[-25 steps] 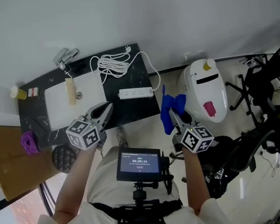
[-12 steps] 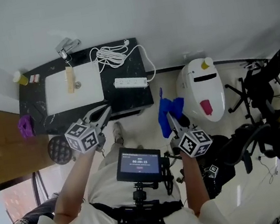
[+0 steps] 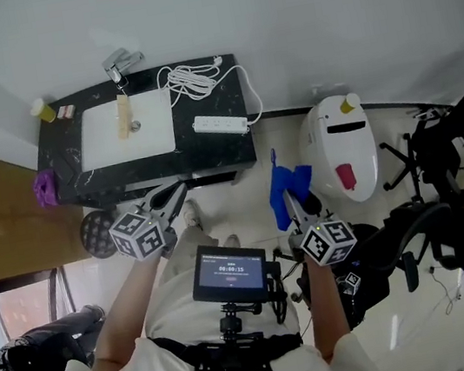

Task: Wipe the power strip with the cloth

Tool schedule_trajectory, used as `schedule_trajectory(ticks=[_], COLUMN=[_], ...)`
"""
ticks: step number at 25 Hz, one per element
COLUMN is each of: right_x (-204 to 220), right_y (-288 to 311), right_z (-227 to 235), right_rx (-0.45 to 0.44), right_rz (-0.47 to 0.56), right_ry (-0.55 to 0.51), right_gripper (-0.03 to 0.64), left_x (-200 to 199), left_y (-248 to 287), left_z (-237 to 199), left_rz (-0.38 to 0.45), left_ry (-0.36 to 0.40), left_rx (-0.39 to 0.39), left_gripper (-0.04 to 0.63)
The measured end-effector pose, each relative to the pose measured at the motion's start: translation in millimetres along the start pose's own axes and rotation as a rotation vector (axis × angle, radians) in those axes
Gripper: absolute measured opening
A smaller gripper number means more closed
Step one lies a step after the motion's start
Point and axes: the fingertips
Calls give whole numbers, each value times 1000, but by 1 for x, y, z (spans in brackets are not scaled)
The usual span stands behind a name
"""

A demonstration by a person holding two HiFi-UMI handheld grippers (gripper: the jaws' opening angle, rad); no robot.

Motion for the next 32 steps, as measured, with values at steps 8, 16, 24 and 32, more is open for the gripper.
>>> schedule_trajectory(ticks=[8,16,24,32], right_x=[-2,-8,-12,8], right_y=[-3,35,71,75], right_z=[-5,-31,-89,-111], right_rx=[-13,31,26,83], right_rz=[22,25,53,36], right_ry=[0,-65,-162,-155], right_gripper=[104,103,103,103], left_x=[-10,-42,-56,-61], left_y=[3,-8,-34,-44], left_z=[-15,-44,-93,-111], left_rz=[12,14,-21,-43], left_ry=[-4,9,19,21], left_rx=[-18,23,35,80], left_gripper=[5,5,4,3])
Point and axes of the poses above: the fingertips, and each gripper's own axes: y forward along the fingers, z to its right, x out of its underside, and after that the axes turned 1 degree about x, right-handed
